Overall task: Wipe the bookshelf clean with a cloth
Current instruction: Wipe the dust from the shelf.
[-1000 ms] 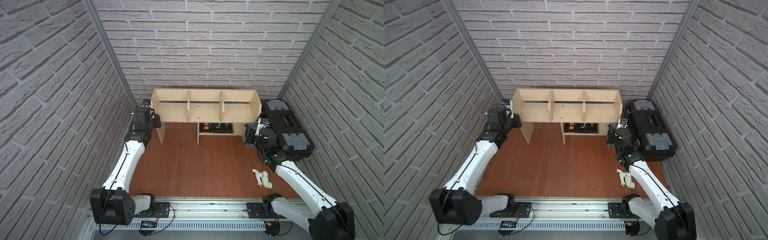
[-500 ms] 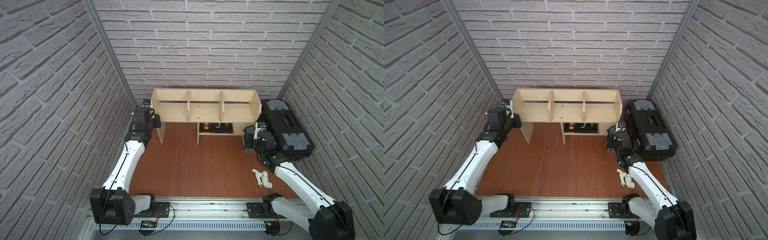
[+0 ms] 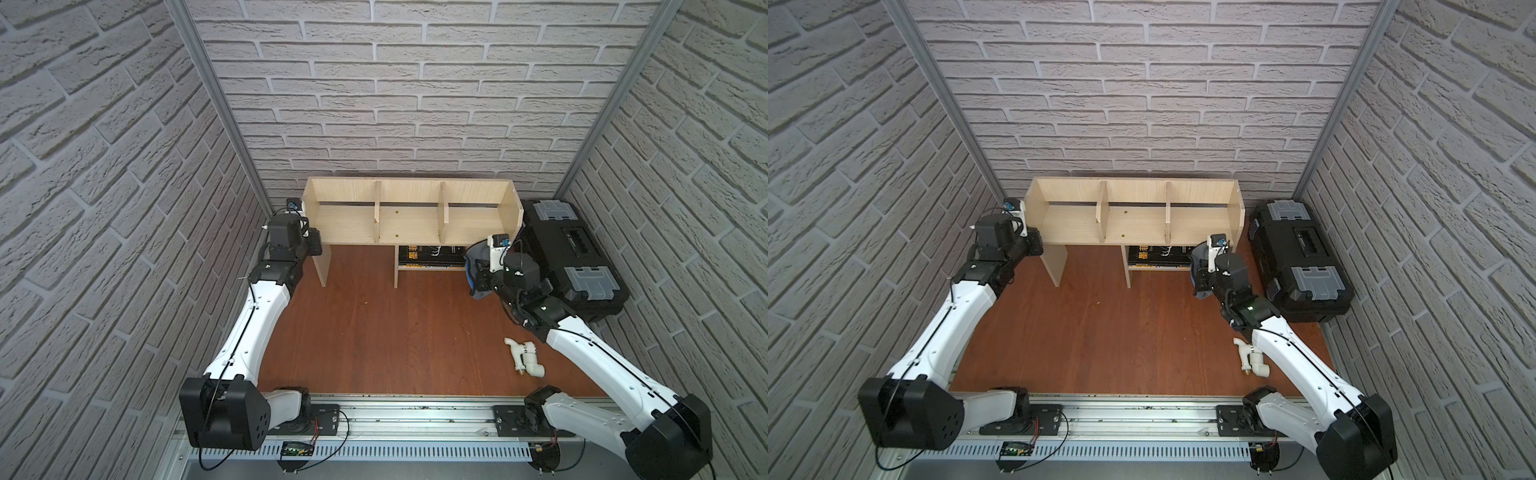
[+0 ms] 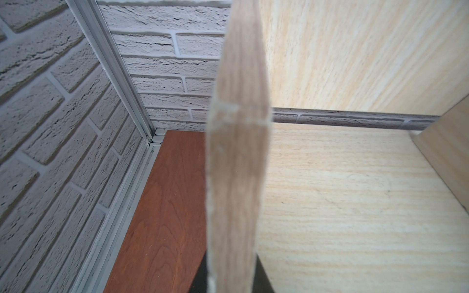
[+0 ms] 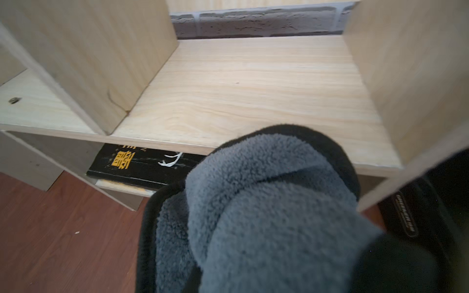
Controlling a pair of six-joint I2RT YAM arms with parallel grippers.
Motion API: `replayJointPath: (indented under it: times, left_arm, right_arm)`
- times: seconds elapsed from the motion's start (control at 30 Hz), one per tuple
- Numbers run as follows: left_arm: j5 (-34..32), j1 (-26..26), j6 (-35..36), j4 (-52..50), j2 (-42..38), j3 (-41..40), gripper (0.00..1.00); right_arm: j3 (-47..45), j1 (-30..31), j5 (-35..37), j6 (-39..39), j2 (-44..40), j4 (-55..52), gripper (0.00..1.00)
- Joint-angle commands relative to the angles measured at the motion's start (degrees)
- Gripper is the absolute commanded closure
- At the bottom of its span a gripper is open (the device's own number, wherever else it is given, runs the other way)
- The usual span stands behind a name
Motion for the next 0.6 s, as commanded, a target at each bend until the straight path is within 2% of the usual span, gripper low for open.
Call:
replayJointPath:
  times: [0.0, 0.33, 0.57]
  left_arm:
    - [-0.5, -0.9, 0.5, 1.4, -0.7, -1.3, 1.00]
    - [-0.1, -0.9, 0.6, 1.4, -0.7, -1.3, 1.00]
    - [-0.1, -1.0, 0.9, 1.5, -0.8, -1.3, 1.00]
  right_arm:
    - [4.3, 4.4, 2.3, -1.6, 3.4, 2.9, 0.97]
    - [15.1, 18.9, 5.5, -2.3, 16.9, 5.7, 0.97]
    - [22.2, 24.2, 7.1, -2.7, 25.8, 6.2, 0.97]
